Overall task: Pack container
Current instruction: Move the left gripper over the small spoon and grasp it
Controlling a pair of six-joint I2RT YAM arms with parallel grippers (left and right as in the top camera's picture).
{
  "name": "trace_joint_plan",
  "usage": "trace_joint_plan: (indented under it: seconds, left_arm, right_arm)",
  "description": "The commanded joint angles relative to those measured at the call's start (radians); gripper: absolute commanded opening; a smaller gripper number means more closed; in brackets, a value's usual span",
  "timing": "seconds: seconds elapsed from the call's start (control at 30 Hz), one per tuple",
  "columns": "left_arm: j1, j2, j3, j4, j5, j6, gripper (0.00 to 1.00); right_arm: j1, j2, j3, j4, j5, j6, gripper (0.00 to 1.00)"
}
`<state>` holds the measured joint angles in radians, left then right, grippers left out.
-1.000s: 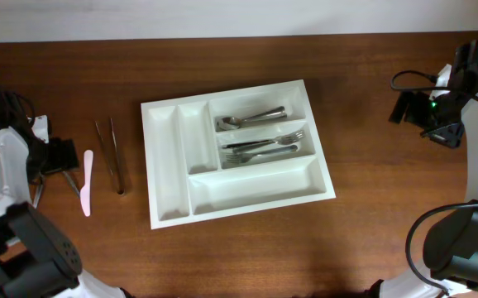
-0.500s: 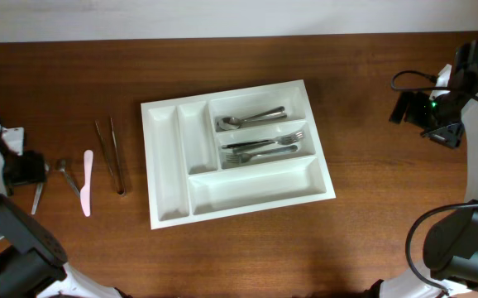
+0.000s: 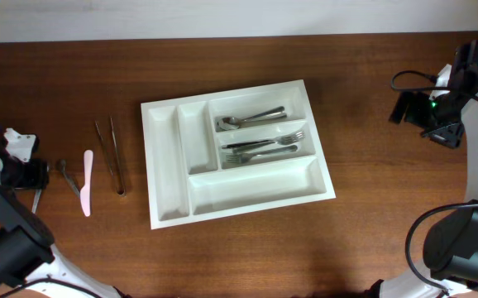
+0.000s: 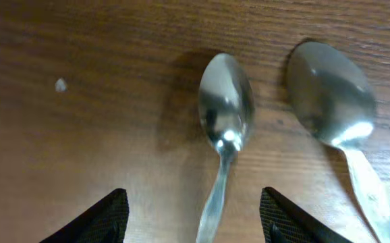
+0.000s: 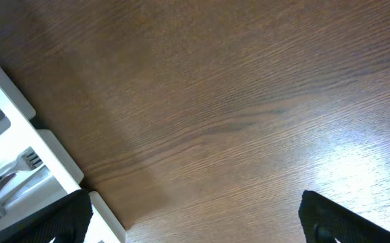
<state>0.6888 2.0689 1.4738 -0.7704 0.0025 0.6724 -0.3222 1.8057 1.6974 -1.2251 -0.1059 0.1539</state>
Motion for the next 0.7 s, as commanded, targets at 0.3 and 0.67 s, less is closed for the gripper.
trace_joint_plan:
  seconds: [0.3, 0.67]
  left_arm:
    - [-0.002, 0.039, 0.018, -0.014, 0.036, 0.085, 0.59]
    - [-0.002, 0.071, 0.017, -0.01, 0.036, 0.084, 0.32]
  right_arm:
    - [-0.005, -0.011, -0.005, 0.002, 0.002, 0.005, 0.99]
    - [-0.005, -0.011, -0.005, 0.002, 0.002, 0.005, 0.99]
